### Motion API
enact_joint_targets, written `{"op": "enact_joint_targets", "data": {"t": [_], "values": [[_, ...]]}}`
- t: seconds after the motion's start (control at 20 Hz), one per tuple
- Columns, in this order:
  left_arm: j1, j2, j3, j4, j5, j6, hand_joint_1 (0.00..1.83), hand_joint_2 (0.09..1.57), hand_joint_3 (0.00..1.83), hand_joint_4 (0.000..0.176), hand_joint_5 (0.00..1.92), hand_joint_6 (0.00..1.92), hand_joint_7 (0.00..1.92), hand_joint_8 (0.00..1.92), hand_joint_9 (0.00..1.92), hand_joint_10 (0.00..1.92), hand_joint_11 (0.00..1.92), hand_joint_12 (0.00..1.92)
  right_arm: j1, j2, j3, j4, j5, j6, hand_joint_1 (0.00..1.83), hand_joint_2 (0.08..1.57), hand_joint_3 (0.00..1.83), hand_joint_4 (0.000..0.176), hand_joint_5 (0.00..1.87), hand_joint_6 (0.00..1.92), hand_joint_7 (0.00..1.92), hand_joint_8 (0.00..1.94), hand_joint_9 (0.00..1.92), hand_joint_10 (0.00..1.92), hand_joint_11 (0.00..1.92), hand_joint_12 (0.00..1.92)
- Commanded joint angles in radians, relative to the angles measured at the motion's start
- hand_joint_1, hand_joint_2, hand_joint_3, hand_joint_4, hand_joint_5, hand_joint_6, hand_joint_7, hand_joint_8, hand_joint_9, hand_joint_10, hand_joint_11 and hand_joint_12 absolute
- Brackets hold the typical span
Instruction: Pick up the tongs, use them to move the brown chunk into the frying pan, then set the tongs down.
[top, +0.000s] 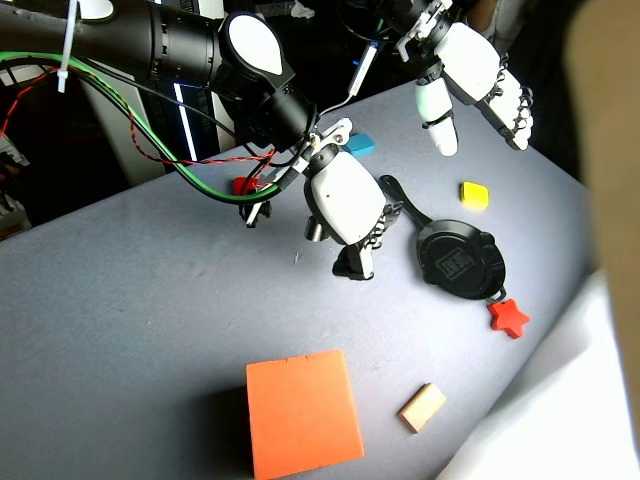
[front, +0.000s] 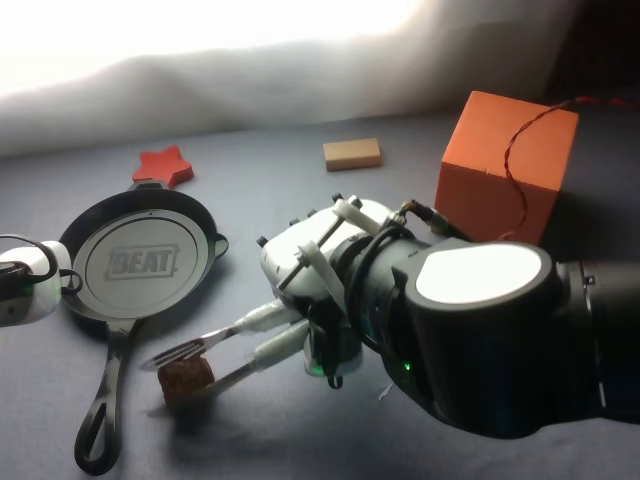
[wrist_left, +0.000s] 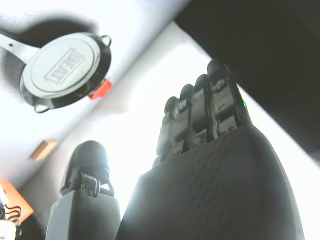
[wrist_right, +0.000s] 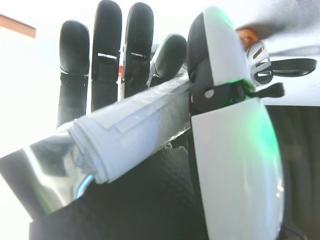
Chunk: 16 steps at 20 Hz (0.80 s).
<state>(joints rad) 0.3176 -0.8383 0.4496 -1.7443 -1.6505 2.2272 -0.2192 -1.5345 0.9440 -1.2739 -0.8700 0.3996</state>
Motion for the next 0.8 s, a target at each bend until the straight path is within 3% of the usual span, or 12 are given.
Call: {"op": "enact_joint_targets", "data": {"t": [0.0, 0.15, 0.2, 0.25, 0.3, 0.35, 0.4, 0.45, 0.5, 0.55, 0.75], "values": [[-0.005, 0.002, 0.001, 0.088, -0.063, 0.002, 0.11, 1.30, 0.00, 0.011, 0.03, 0.00, 0.06, 0.00, 0.02, 0.00, 0.00, 0.28, 0.002, 0.002, 0.001, -0.077, 0.005, 0.002, 1.21, 1.13, 0.00, 0.013, 0.91, 1.10, 1.02, 0.97, 1.05, 0.66, 0.66, 1.40], [-0.005, 0.002, 0.001, 0.088, -0.063, 0.002, 0.09, 1.30, 0.00, 0.011, 0.03, 0.00, 0.05, 0.00, 0.02, 0.00, 0.00, 0.28, -0.010, 0.002, 0.002, -0.079, 0.004, -0.002, 1.22, 1.12, 0.00, 0.008, 0.93, 1.06, 1.06, 0.92, 1.10, 0.69, 0.69, 1.45], [-0.005, 0.002, 0.001, 0.088, -0.063, 0.002, 0.08, 1.30, 0.00, 0.012, 0.02, 0.00, 0.05, 0.00, 0.01, 0.00, 0.00, 0.22, -0.011, 0.003, 0.002, -0.079, 0.003, -0.005, 1.13, 1.16, 0.00, 0.000, 0.90, 1.12, 1.18, 0.64, 1.13, 0.91, 0.79, 1.59], [-0.005, 0.002, 0.001, 0.088, -0.063, 0.002, 0.08, 1.30, 0.00, 0.012, 0.03, 0.01, 0.06, 0.01, 0.02, 0.01, 0.00, 0.21, -0.011, 0.004, 0.002, -0.079, 0.000, -0.009, 1.07, 1.19, 0.01, 0.000, 0.86, 1.21, 1.26, 0.64, 1.18, 0.98, 0.86, 1.65], [-0.005, 0.002, 0.000, 0.088, -0.063, 0.002, 0.08, 1.30, 0.00, 0.009, 0.04, 0.01, 0.07, 0.00, 0.03, 0.01, 0.00, 0.25, -0.010, 0.005, 0.002, -0.079, -0.005, -0.014, 0.75, 1.30, 0.02, 0.000, 1.01, 1.11, 1.34, 0.79, 1.27, 1.18, 0.94, 1.74], [-0.005, 0.002, 0.000, 0.088, -0.063, 0.002, 0.08, 1.30, 0.00, 0.009, 0.04, 0.01, 0.07, 0.00, 0.03, 0.01, 0.00, 0.25, -0.010, 0.006, 0.001, -0.079, -0.009, -0.017, 0.75, 1.30, 0.02, 0.000, 1.01, 1.11, 1.34, 0.79, 1.27, 1.18, 0.94, 1.74], [-0.005, 0.002, 0.000, 0.088, -0.063, 0.003, 0.09, 1.30, 0.00, 0.010, 0.04, 0.01, 0.07, 0.00, 0.04, 0.01, 0.00, 0.33, -0.010, 0.011, -0.001, -0.079, -0.014, -0.020, 0.52, 1.41, 0.01, 0.033, 1.24, 1.43, 1.50, 1.46, 1.48, 1.72, 1.26, 1.90], [-0.005, 0.002, 0.000, 0.088, -0.063, 0.003, 0.09, 1.30, 0.00, 0.010, 0.04, 0.01, 0.07, 0.00, 0.04, 0.01, 0.00, 0.33, -0.010, 0.017, -0.005, -0.079, -0.015, -0.021, 0.52, 1.41, 0.01, 0.033, 1.24, 1.43, 1.50, 1.46, 1.48, 1.72, 1.26, 1.90], [-0.005, 0.002, 0.000, 0.088, -0.063, 0.003, 0.10, 1.29, 0.00, 0.010, 0.05, 0.01, 0.08, 0.00, 0.04, 0.01, 0.00, 0.34, -0.010, 0.028, -0.013, -0.079, -0.015, -0.020, 0.60, 1.43, 0.01, 0.147, 1.34, 1.68, 1.59, 1.76, 1.64, 1.88, 1.54, 1.92], [-0.005, 0.002, 0.000, 0.088, -0.063, 0.003, 0.08, 1.30, 0.00, 0.009, 0.03, 0.00, 0.05, 0.00, 0.03, 0.00, 0.00, 0.27, -0.012, 0.042, -0.026, -0.079, -0.015, -0.022, 0.66, 1.47, 0.01, 0.175, 1.40, 1.91, 1.62, 1.92, 1.73, 1.92, 1.74, 1.92], [-0.005, 0.002, -0.001, 0.088, -0.063, 0.003, 0.13, 1.30, 0.00, 0.011, 0.03, 0.00, 0.06, 0.00, 0.02, 0.00, 0.00, 0.24, -0.025, 0.087, -0.078, -0.079, -0.021, -0.030, 0.85, 1.45, 0.00, 0.176, 1.39, 1.92, 1.62, 1.94, 1.74, 1.92, 1.79, 1.92]]}}
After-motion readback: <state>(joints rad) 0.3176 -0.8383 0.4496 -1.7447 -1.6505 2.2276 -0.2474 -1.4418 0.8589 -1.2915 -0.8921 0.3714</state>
